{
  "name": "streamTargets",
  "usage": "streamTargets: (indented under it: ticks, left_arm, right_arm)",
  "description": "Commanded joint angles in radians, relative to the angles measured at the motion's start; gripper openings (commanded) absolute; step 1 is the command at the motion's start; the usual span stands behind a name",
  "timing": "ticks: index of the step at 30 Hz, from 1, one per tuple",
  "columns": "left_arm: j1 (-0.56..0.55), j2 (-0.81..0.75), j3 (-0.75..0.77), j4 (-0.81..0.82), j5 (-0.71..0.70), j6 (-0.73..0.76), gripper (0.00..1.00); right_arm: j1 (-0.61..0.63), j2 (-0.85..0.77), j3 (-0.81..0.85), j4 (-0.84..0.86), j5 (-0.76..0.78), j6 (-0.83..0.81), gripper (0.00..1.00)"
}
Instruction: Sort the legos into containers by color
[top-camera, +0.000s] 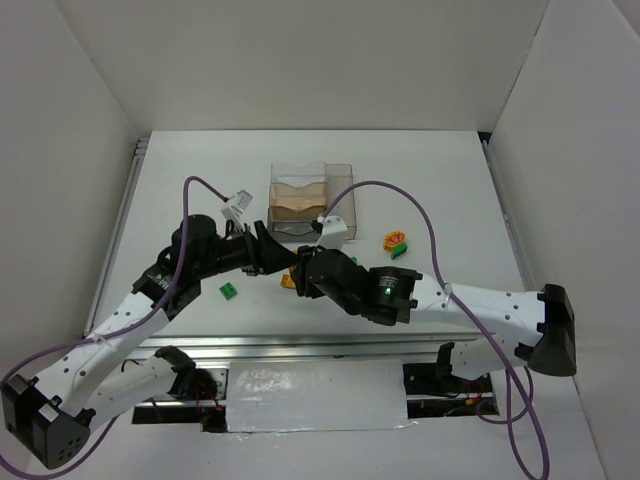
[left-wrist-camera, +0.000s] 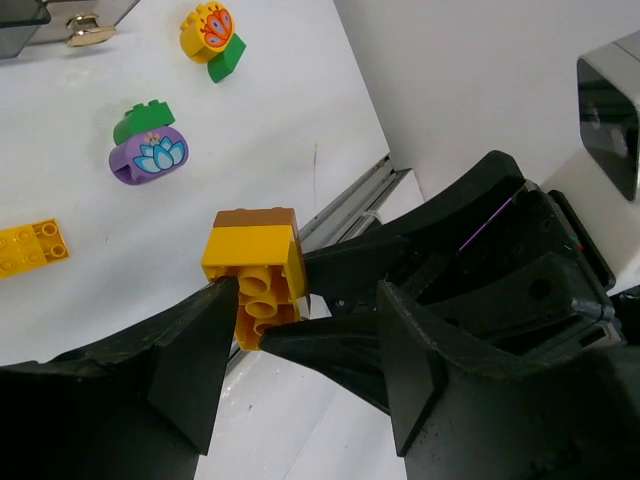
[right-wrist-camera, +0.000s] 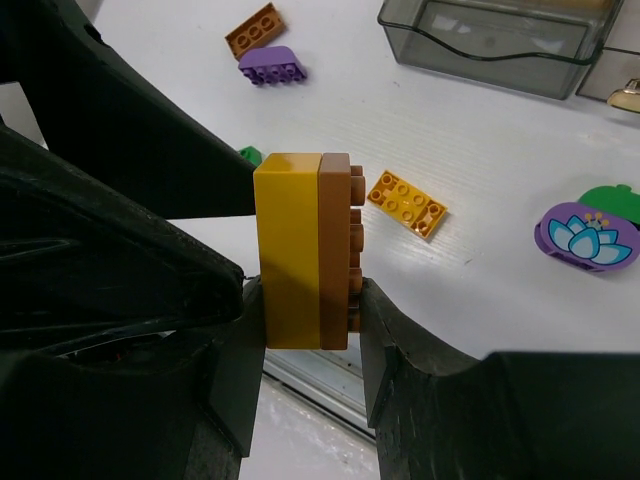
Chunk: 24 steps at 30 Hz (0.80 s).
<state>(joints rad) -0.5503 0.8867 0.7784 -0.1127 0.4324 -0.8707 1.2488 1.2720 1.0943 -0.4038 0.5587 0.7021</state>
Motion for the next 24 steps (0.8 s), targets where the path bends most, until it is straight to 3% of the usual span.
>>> streamTargets:
  ticks: [1,9,19,21,24]
  left_arm:
    - [-0.017,0.009,0.007,0.045,-0.009,-0.001,0.7]
    - [-0.02,0.012,0.041,-0.047,-0.076,0.052,0.83]
    - [-0.02,0.015,0.032,-0.033,-0.084,0.052,0.79]
    - [-0.02,0.015,0.03,-0.01,-0.067,0.047,0.71]
    - [-0.022,0.017,0.035,0.007,-0.04,0.038,0.4]
  right_arm:
    - [0.012,-0.033,0.018,0.077,0.015,0.011,0.0]
    - [0.017,-0.085,-0.016,0.063,0.085,0.051,0.0]
    - [0.018,-0.165,-0.123,0.263,-0.028,-0.023,0.0]
    - [0.02,-0.139,-0.1,0.244,-0.032,-0.027,0.0]
    - [0.02,-0.114,-0.086,0.233,-0.019,-0.021,0.0]
